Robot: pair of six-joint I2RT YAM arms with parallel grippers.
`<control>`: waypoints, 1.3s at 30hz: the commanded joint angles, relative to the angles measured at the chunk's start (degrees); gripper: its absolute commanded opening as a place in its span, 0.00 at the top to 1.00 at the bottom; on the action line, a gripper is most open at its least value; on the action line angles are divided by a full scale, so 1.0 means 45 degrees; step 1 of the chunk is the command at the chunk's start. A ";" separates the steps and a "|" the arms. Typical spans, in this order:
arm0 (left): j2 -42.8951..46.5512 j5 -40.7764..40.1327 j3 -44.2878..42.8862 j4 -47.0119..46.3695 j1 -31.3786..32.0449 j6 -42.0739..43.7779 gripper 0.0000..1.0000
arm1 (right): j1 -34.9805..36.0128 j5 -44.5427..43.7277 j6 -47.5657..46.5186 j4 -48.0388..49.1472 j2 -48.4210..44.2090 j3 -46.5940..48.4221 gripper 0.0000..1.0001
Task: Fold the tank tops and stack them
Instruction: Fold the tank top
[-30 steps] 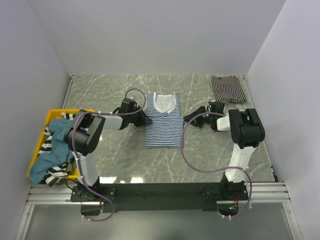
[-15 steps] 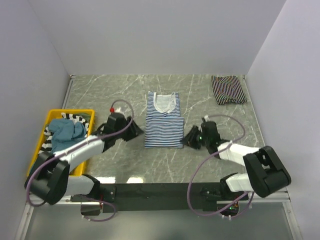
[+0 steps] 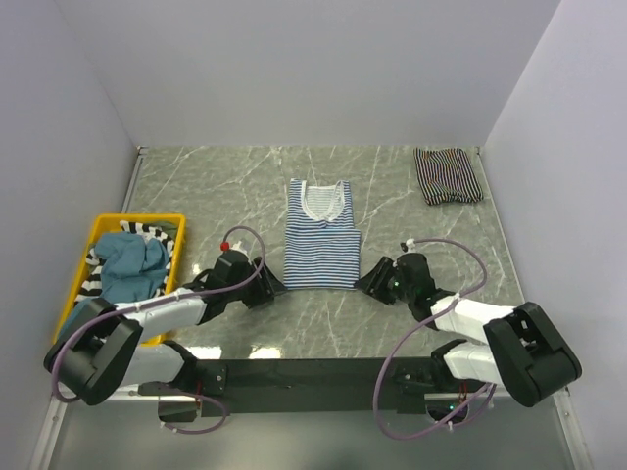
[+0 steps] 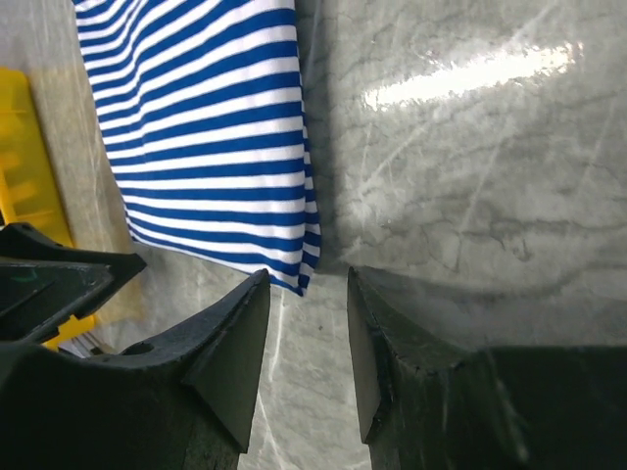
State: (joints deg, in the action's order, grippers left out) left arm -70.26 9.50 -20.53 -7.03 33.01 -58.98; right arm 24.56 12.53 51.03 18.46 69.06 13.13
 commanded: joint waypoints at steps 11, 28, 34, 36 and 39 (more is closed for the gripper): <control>-0.2588 -0.1211 0.0012 -0.1387 0.0105 -0.0916 0.52 | 0.0344 -0.0520 0.0516 0.0605 0.1665 -0.0221 0.63; -0.2885 -0.1387 -0.0144 -0.1370 0.0632 -0.1053 0.99 | 0.0598 -0.0813 0.0341 -0.0175 0.0849 0.0090 0.99; -0.0172 -0.1778 -0.0085 0.1343 0.1470 -0.1345 0.99 | 0.1668 -0.1417 0.0515 -0.2106 -0.1919 -0.0006 1.00; 0.1136 -0.2070 0.0032 0.2722 0.2017 -0.1696 0.99 | 0.2216 -0.1903 0.0672 -0.3258 -0.2977 -0.0162 1.00; 0.2991 -0.2593 0.0324 0.3999 0.3032 -0.2438 0.99 | 0.3563 -0.2664 0.1374 -0.5035 -0.5379 -0.0591 1.00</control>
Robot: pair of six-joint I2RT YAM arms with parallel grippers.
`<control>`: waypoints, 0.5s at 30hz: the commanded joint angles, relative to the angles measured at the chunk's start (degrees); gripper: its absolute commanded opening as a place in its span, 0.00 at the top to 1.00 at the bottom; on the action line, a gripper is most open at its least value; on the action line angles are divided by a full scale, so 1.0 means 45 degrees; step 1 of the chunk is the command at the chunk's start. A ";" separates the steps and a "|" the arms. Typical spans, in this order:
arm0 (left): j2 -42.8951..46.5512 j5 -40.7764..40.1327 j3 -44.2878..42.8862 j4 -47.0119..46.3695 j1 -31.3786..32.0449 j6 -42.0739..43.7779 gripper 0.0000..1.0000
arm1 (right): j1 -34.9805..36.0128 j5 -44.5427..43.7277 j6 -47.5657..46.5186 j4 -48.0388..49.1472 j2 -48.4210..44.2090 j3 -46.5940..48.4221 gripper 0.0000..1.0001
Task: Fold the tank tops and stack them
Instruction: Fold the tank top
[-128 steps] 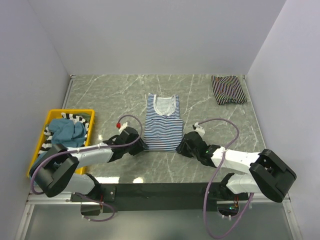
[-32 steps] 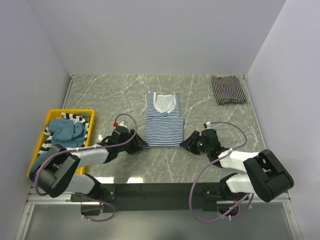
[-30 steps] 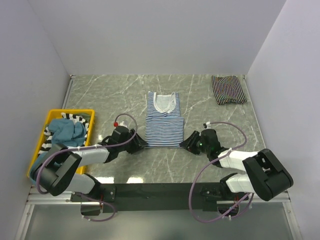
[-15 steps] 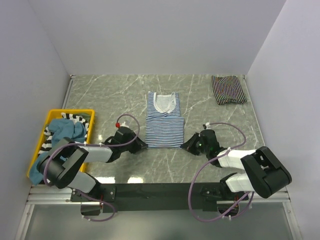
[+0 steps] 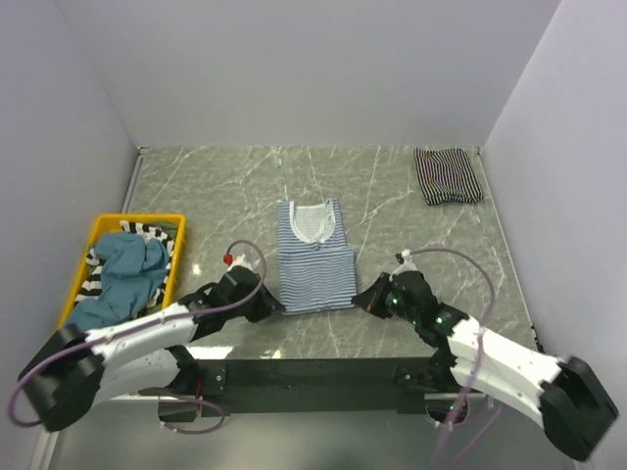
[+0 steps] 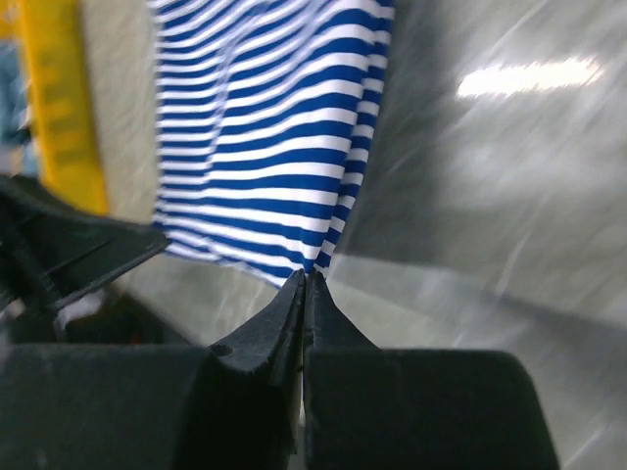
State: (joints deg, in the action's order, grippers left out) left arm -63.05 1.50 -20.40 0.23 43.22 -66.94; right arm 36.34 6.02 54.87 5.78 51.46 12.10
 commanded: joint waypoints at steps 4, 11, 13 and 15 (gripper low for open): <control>0.3691 -0.1406 0.0647 0.4454 0.2228 -0.1841 0.99 | 0.3151 -0.2254 0.2311 -0.4637 -0.4650 -0.0676 1.00; 0.5026 -0.3299 -0.1068 0.7150 0.5235 -0.3288 0.99 | 0.7547 -0.5044 0.4056 -0.6984 -0.4701 0.0980 1.00; 0.5006 -0.3748 -0.2022 0.7506 0.5278 -0.3134 0.99 | 0.7804 -0.5652 0.3649 -0.8016 -0.3786 0.2404 1.00; 0.5007 -0.4197 -0.2670 0.7761 0.5278 -0.2880 0.99 | 0.7784 -0.6550 0.3199 -0.8412 -0.3294 0.3690 1.00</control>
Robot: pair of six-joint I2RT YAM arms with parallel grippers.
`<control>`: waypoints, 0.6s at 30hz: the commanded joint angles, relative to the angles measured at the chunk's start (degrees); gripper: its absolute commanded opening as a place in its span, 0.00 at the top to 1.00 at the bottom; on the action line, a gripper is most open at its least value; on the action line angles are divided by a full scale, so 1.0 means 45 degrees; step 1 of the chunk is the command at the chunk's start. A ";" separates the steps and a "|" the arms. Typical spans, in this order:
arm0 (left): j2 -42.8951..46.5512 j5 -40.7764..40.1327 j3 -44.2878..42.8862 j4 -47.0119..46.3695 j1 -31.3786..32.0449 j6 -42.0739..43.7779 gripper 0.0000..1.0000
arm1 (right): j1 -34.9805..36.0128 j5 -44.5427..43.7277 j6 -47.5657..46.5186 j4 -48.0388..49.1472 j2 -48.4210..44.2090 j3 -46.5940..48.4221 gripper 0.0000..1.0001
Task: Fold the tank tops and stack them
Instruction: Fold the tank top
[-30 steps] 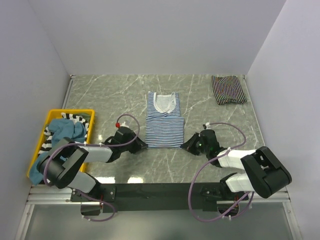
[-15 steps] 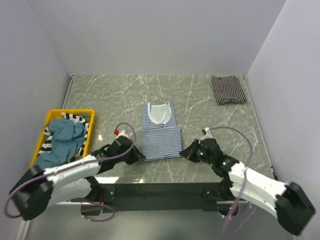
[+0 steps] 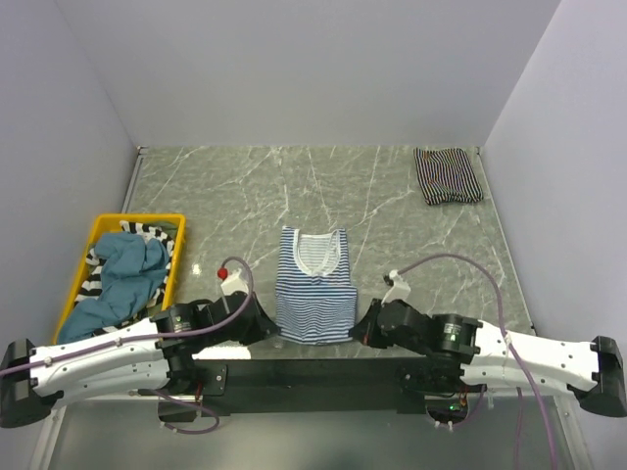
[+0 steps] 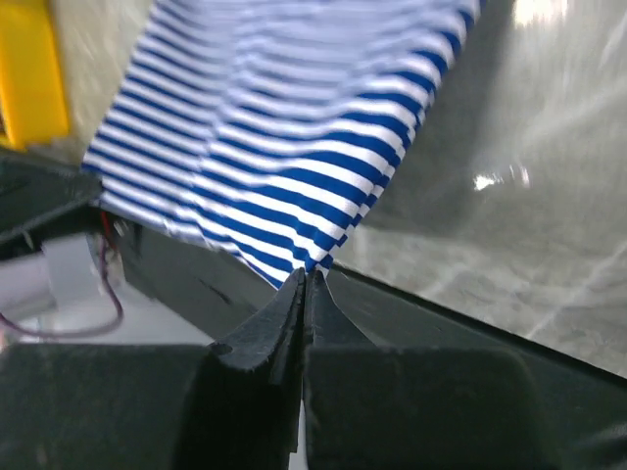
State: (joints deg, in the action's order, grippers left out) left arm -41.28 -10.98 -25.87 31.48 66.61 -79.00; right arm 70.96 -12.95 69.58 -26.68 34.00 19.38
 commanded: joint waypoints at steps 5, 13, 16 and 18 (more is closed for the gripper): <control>-0.0708 -0.2093 -0.3215 0.0545 -0.1204 0.1439 0.99 | -0.2072 -0.1720 -0.2782 -0.0716 0.2403 0.3954 0.99; -0.3145 0.0837 -0.3625 -0.3455 -0.6302 0.3981 0.99 | -0.6156 0.1292 -0.5969 0.2212 0.5780 0.5263 1.00; -0.4823 0.1795 -0.3996 -0.4416 -0.7883 0.4177 0.99 | -0.7426 0.2306 -0.6631 0.2859 0.7577 0.6122 1.00; -0.5686 0.2281 -0.4231 -0.5392 -0.8335 0.4197 0.99 | -0.8263 0.2857 -0.6887 0.3115 0.8514 0.6880 1.00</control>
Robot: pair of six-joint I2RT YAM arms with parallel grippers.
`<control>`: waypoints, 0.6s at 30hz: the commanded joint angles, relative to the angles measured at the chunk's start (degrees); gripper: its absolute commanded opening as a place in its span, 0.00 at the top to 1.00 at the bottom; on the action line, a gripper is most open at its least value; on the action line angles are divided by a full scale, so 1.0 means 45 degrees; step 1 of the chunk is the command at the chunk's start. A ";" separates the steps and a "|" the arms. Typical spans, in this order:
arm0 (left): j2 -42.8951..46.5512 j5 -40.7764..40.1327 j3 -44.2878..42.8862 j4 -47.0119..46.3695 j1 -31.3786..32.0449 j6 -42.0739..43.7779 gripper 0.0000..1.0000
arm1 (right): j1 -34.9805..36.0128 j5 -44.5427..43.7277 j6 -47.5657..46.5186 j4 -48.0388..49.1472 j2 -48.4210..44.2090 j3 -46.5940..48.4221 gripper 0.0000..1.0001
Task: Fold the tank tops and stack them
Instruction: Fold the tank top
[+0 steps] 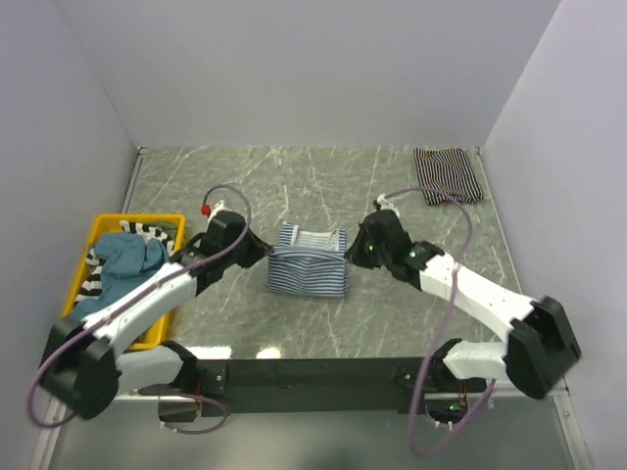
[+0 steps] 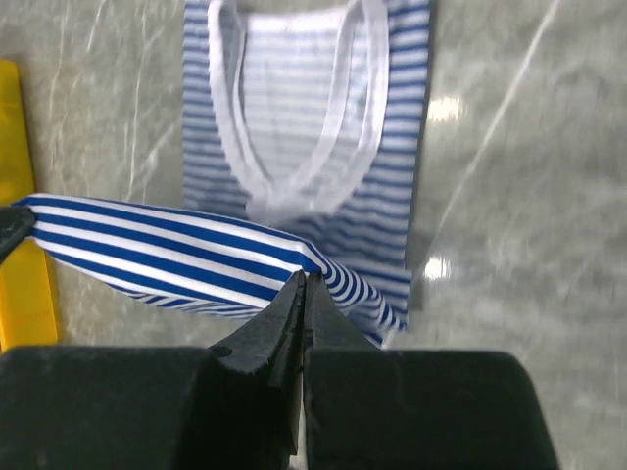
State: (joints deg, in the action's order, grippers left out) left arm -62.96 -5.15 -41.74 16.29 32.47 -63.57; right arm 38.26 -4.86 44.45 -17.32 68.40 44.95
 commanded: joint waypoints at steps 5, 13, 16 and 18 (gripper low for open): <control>-0.3661 0.1729 -0.1973 -0.3190 -0.1802 0.0728 0.99 | -0.2153 0.2231 -0.1634 0.1603 0.3702 0.2743 1.00; -0.7429 0.2608 -0.4511 -0.3523 -0.2625 0.1157 1.00 | -0.3247 0.3268 -0.1381 0.2207 0.7219 0.4698 1.00; -0.8465 0.2958 -0.5176 -0.4084 -0.2781 0.1100 0.99 | -0.3443 0.3288 -0.1186 0.2500 0.7767 0.4913 1.00; -0.8898 0.3232 -0.5392 -0.4382 -0.2820 0.1041 0.99 | -0.3697 0.3230 -0.1050 0.2618 0.8040 0.5050 1.00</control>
State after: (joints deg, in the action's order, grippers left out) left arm -100.99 6.35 -62.65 1.50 20.27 -60.03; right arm 23.07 8.93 39.16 -8.60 104.01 64.36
